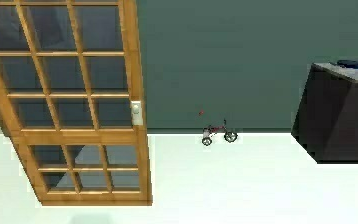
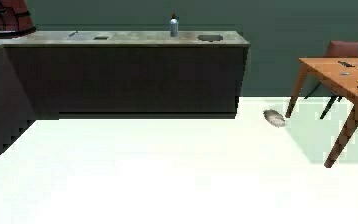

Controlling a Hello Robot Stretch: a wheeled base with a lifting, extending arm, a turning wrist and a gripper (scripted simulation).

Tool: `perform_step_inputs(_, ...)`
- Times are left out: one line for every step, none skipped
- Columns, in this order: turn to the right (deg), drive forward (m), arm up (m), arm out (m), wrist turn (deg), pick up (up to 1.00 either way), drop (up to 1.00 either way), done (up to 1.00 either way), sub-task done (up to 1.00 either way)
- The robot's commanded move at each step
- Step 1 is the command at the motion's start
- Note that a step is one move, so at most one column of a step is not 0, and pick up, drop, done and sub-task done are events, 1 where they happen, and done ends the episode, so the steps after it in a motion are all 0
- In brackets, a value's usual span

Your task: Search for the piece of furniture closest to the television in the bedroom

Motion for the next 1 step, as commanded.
perform_step_inputs(42.0,0.00,0.00,0.00,0.0,0.00,0.00,0.00,0.00)
